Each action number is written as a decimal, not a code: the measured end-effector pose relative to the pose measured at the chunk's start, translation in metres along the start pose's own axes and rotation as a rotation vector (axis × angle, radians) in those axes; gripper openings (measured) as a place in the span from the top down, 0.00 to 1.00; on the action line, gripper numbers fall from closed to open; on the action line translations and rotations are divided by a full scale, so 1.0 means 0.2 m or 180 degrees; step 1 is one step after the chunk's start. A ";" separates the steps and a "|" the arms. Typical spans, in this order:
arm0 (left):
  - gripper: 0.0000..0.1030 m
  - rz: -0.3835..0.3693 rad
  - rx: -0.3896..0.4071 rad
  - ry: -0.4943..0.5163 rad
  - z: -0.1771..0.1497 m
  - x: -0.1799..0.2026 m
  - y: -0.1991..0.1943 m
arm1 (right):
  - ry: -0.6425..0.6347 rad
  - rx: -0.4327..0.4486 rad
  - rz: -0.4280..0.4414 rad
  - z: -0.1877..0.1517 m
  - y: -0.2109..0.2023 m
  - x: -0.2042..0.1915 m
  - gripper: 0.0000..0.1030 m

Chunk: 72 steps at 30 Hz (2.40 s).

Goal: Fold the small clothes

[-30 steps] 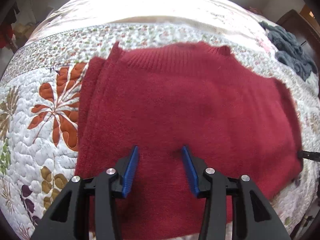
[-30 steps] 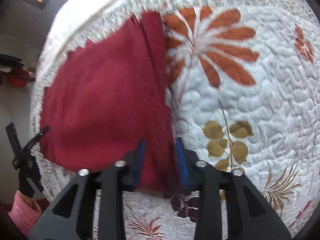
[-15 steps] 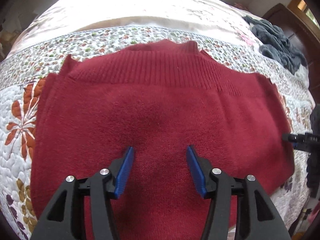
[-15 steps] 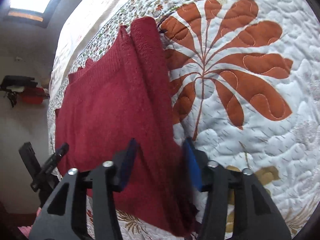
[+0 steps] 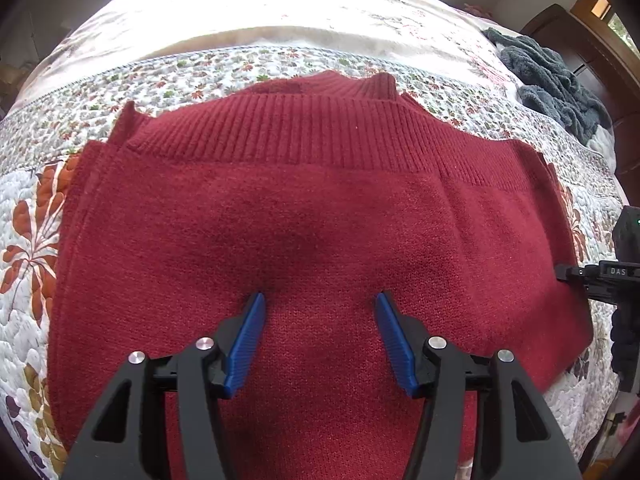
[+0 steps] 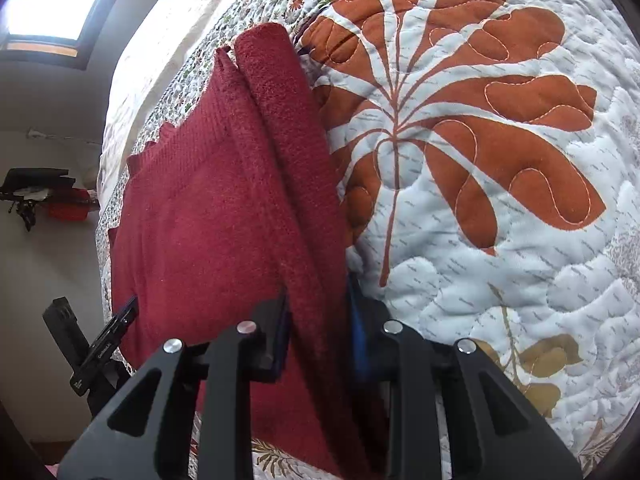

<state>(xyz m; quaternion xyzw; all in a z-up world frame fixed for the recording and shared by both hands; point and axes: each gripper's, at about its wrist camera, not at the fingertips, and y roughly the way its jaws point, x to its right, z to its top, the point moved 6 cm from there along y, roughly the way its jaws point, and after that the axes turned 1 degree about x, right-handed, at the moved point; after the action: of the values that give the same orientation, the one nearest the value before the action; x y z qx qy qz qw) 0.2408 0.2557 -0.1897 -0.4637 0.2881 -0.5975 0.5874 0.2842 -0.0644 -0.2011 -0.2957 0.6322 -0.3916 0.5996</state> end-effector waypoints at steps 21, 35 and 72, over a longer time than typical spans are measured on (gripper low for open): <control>0.43 -0.0213 0.0028 -0.0396 0.00 -0.15 -0.18 | -0.1073 -0.0045 -0.0095 -0.10 -0.03 -1.00 0.81; 0.43 -0.0426 0.0057 -0.0651 -0.01 -0.30 -0.22 | -0.1267 -0.0341 -0.0410 -0.21 0.34 -1.20 0.80; 0.42 -0.1042 -0.0224 -0.0515 0.12 0.13 -0.08 | -0.0153 -0.0086 0.0146 -0.19 0.07 -0.65 0.57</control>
<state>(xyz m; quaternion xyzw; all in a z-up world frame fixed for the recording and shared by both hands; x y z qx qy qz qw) 0.2584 0.2382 -0.1609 -0.5712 0.1813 -0.6354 0.4870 0.2620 0.0580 -0.1443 -0.2985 0.6294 -0.3620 0.6194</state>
